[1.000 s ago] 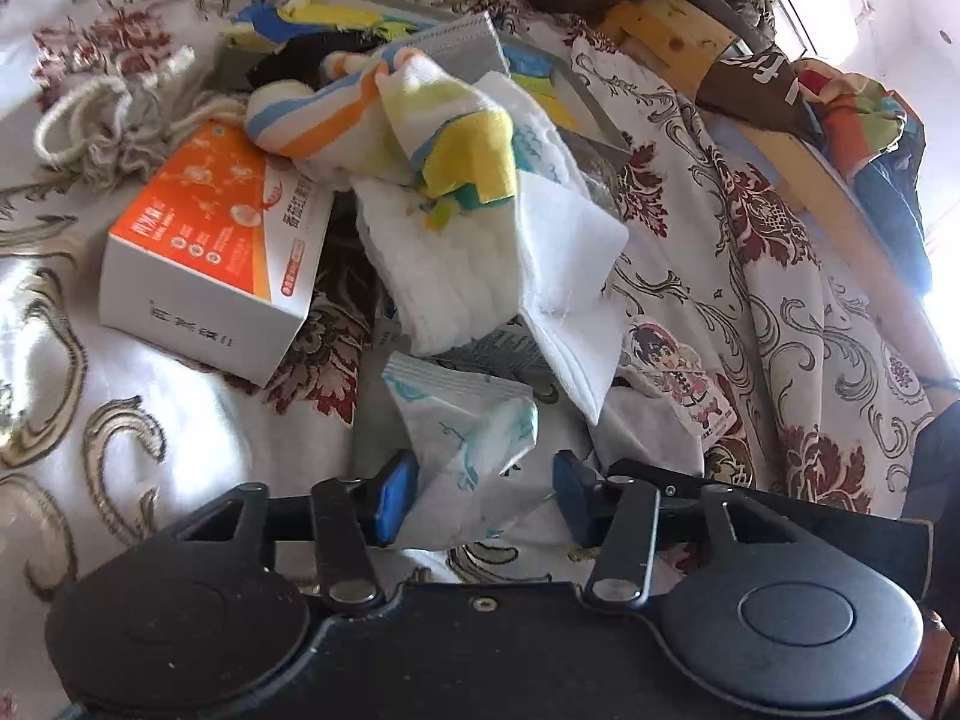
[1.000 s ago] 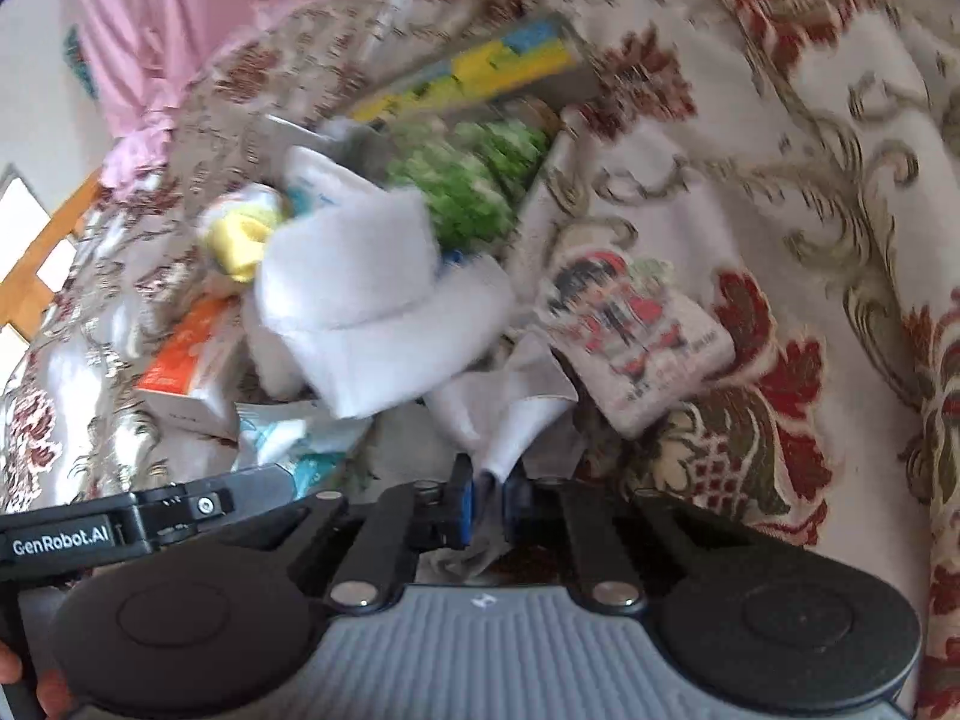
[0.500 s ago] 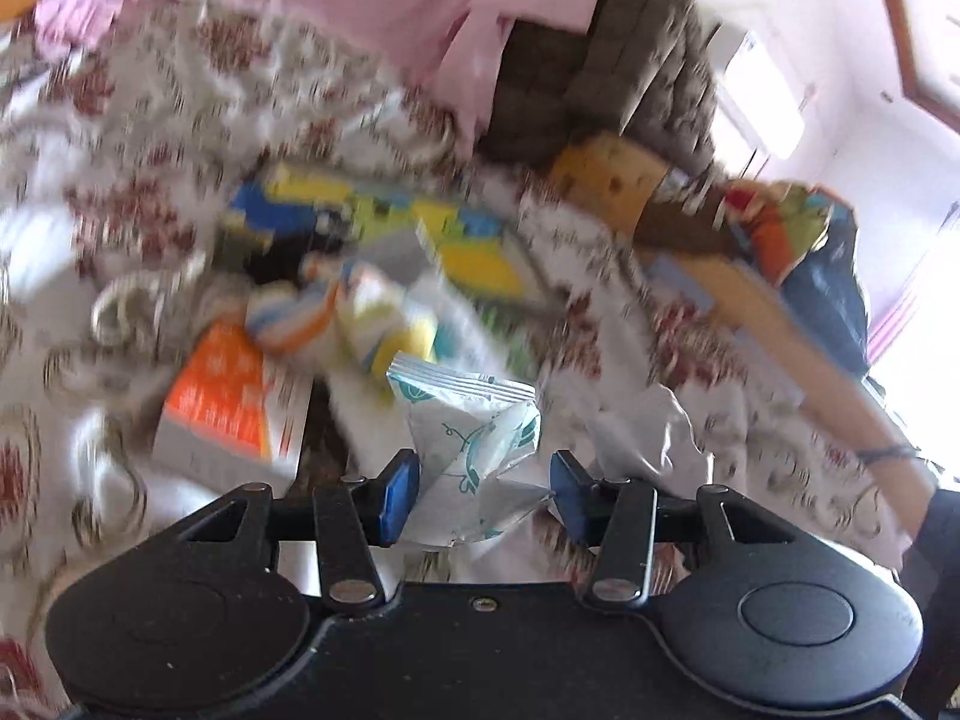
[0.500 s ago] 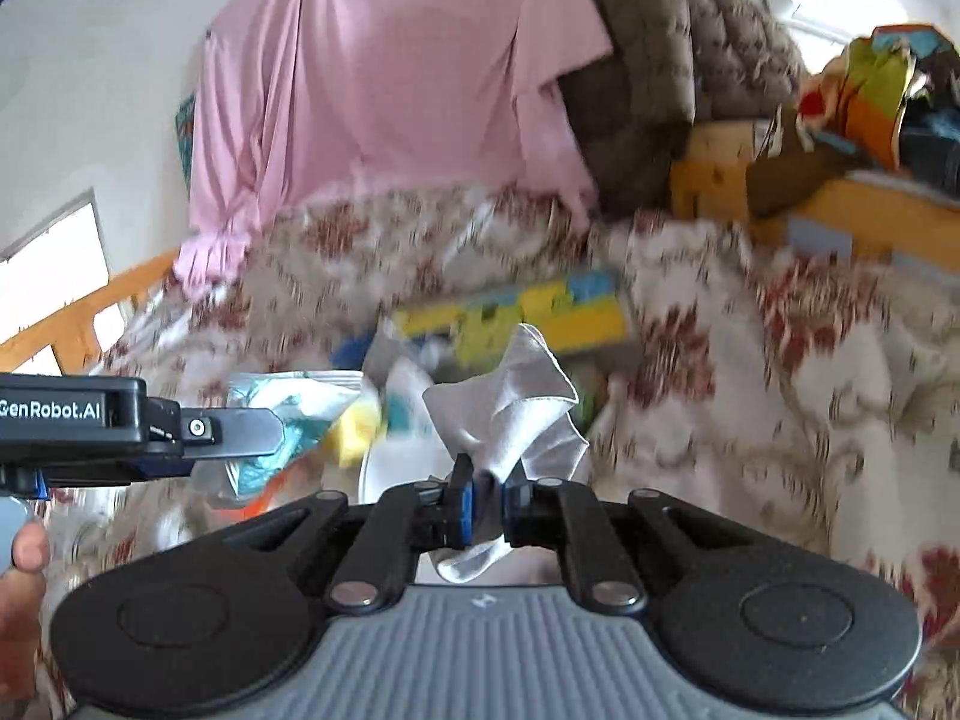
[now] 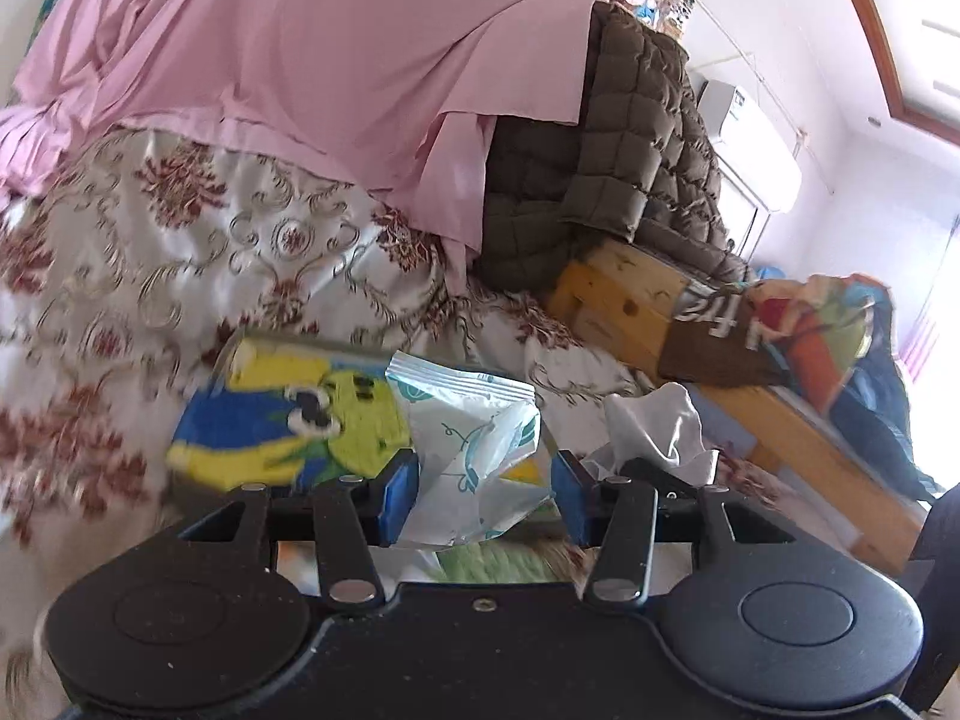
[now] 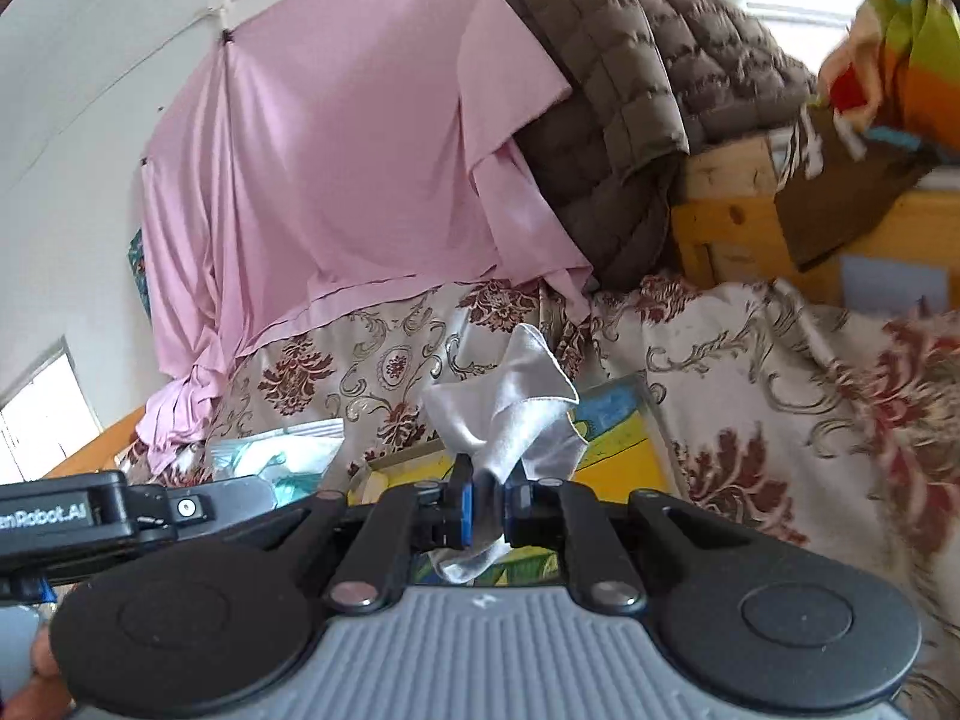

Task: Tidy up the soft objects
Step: 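Carry the tissue packet and grey cloth over the frog-painted tray with both tools, then open both tools to drop the packet and cloth into the tray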

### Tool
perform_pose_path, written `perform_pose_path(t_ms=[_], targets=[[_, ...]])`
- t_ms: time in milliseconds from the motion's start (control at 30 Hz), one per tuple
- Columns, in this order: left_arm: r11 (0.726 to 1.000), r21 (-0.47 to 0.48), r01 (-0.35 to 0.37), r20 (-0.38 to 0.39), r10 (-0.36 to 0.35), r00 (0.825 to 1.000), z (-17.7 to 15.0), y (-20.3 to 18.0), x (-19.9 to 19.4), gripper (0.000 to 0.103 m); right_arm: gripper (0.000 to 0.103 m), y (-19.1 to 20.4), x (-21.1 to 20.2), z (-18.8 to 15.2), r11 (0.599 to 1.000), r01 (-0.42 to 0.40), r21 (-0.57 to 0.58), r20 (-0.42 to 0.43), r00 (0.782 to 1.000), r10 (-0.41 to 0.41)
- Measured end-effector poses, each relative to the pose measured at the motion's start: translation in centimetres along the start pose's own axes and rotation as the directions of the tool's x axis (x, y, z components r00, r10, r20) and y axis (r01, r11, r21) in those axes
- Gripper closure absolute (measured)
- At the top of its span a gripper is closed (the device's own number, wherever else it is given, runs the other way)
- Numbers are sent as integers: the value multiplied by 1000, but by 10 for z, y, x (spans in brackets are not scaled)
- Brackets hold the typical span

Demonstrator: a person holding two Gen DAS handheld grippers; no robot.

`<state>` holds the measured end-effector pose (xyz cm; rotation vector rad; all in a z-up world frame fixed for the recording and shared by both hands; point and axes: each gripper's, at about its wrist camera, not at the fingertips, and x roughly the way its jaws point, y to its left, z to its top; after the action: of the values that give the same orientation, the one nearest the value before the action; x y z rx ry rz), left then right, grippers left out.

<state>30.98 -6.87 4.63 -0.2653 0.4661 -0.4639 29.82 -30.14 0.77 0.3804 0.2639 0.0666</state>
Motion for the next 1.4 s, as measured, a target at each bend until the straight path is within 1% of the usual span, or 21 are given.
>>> perform_pose_path(t_ms=[100,233,300,400,500,667,833,900,933,1000,1133,1167,1267,1300,1333,1367,1400], targets=[[1000,7,-3,-18,3,1000,11,9,37,52,93,-21,28,-3,998,3,65,-5,1000,-3],[997,-74,14,-62,-19,998,19,29,89,52,93,-45,61,-7,992,17,128,-27,1000,-13],[996,-93,13,-83,-21,996,18,36,110,52,93,-51,74,-11,992,37,120,-62,998,-30],[997,-79,1,-119,-10,993,18,39,140,52,93,-62,92,-16,989,47,142,-123,992,-29],[998,-43,-42,-169,34,985,14,39,163,52,91,-67,99,-19,987,68,149,-151,987,-45],[993,-11,-115,-248,108,963,6,43,191,52,87,-67,106,-24,986,86,145,-199,978,-56],[991,4,-132,-297,127,946,4,43,201,50,82,-68,110,-24,984,96,153,-217,974,-61],[990,13,-141,-303,138,943,4,41,202,48,74,-69,109,-24,982,100,163,-221,973,-62],[989,18,-147,-302,145,942,3,41,201,47,72,-70,107,-23,982,98,164,-220,974,-60],[989,20,-145,-304,144,942,3,41,202,45,63,-70,106,-22,982,91,167,-216,975,-53],[988,4,-155,-323,148,935,3,44,205,41,52,-70,104,-20,984,84,156,-215,975,-49],[988,-4,-157,-326,147,934,3,45,206,40,47,-70,103,-19,985,86,152,-215,975,-52],[986,-25,-162,-321,146,936,4,46,204,35,35,-69,99,-14,986,87,140,-210,976,-56],[986,-31,-166,-317,148,937,4,47,202,32,31,-69,96,-12,987,86,136,-206,977,-57],[985,-41,-168,-312,147,939,5,47,200,29,30,-68,93,-10,987,87,133,-201,978,-59],[985,-49,-167,-308,144,940,6,47,198,26,28,-68,90,-7,987,90,131,-196,978,-64],[985,-55,-166,-302,142,943,6,47,195,24,24,-68,85,-4,988,93,126,-191,979,-68]])
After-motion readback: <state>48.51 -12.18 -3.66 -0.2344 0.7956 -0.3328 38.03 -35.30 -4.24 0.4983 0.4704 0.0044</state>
